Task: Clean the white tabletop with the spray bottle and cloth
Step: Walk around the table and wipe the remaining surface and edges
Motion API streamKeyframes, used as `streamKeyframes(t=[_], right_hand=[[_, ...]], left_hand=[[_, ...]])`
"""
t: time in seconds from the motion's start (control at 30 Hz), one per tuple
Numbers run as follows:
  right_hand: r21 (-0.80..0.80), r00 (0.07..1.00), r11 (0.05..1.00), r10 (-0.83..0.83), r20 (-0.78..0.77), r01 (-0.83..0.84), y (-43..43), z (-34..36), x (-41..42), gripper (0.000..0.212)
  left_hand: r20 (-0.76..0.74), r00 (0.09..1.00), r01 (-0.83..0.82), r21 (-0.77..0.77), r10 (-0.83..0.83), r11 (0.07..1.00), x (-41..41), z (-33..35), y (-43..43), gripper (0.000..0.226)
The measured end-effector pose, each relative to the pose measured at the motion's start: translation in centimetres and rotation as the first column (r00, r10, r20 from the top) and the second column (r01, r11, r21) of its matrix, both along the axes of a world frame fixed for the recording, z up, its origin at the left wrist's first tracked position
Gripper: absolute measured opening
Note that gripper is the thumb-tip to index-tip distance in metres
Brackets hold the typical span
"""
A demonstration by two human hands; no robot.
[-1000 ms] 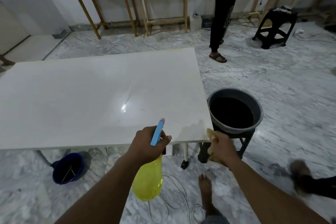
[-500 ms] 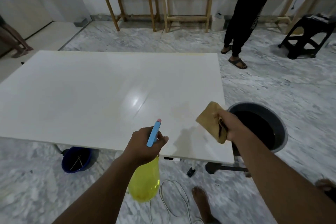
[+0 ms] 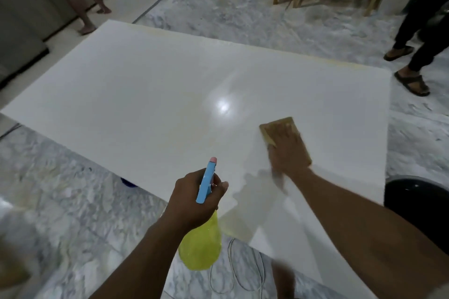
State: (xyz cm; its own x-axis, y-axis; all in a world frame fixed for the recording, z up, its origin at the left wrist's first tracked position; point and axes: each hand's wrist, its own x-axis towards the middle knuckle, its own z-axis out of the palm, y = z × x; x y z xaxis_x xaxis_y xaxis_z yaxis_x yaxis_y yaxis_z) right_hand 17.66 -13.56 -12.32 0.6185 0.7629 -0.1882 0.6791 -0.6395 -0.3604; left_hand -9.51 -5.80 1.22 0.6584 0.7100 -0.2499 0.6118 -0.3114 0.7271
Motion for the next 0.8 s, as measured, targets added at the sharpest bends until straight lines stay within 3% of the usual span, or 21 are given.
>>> streamKeyframes(t=[0.13,0.23,0.37,0.43,0.47,0.5,0.57,0.63,0.67,0.7,0.73,0.8], right_hand=[[-0.054,0.919,0.921,0.388,0.061,-0.385,2.7,-2.1,-9.6,0.07],[0.056,0.873,0.871,0.487,0.024,-0.488,2.2,-2.3,-15.3,0.07],[0.099,0.88,0.888,0.458,-0.125,-0.448,1.6,-0.8,-18.2,0.072],[0.102,0.864,0.933,0.359,-0.352,-0.346,1.4,-0.1,-19.3,0.06],[0.13,0.814,0.962,0.274,-0.512,-0.242,1.1,0.9,-20.3,0.054],[0.16,0.716,0.984,0.169,-0.677,-0.08,0.7,2.0,-21.6,0.047],[0.129,0.434,0.958,0.005,-0.901,0.256,-0.5,5.0,-24.0,0.033],[-0.054,0.071,0.893,-0.096,-0.993,0.446,-2.2,7.2,-25.0,0.025],[-0.114,-0.107,0.862,-0.07,-0.992,0.493,-3.3,8.3,-25.3,0.028],[-0.131,-0.217,0.836,-0.015,-0.976,0.533,-4.4,9.2,-25.4,0.036],[-0.126,-0.249,0.807,0.027,-0.968,0.577,-5.8,10.3,-25.3,0.042],[-0.147,-0.222,0.734,0.005,-0.975,0.663,-7.8,11.9,-24.3,0.044]], left_hand=[[-0.001,0.998,-0.057,0.003,0.057,0.998,-1.7,-0.4,1.1,0.024],[0.012,0.998,-0.069,0.018,0.069,0.997,-3.6,-0.5,1.3,0.024],[0.029,0.996,-0.083,0.033,0.082,0.996,-6.2,-0.2,1.1,0.029],[0.038,0.996,-0.079,0.028,0.078,0.996,-7.5,0.0,0.7,0.028],[0.041,0.997,-0.069,0.021,0.069,0.997,-8.1,0.2,0.4,0.028],[0.04,0.998,-0.056,0.018,0.055,0.998,-8.7,0.4,0.2,0.027],[0.037,0.999,-0.02,0.036,0.018,0.999,-9.8,0.8,-0.4,0.025],[0.031,0.999,0.006,0.082,-0.008,0.997,-10.9,1.6,-1.0,0.023],[0.031,0.999,0.017,0.099,-0.02,0.995,-11.4,2.1,-1.3,0.024],[0.035,0.999,0.029,0.106,-0.033,0.994,-12.0,2.6,-1.6,0.025],[0.048,0.997,0.049,0.105,-0.054,0.993,-12.7,3.3,-2.1,0.026],[0.044,0.994,0.096,0.111,-0.101,0.989,-13.3,4.3,-2.7,0.026]])
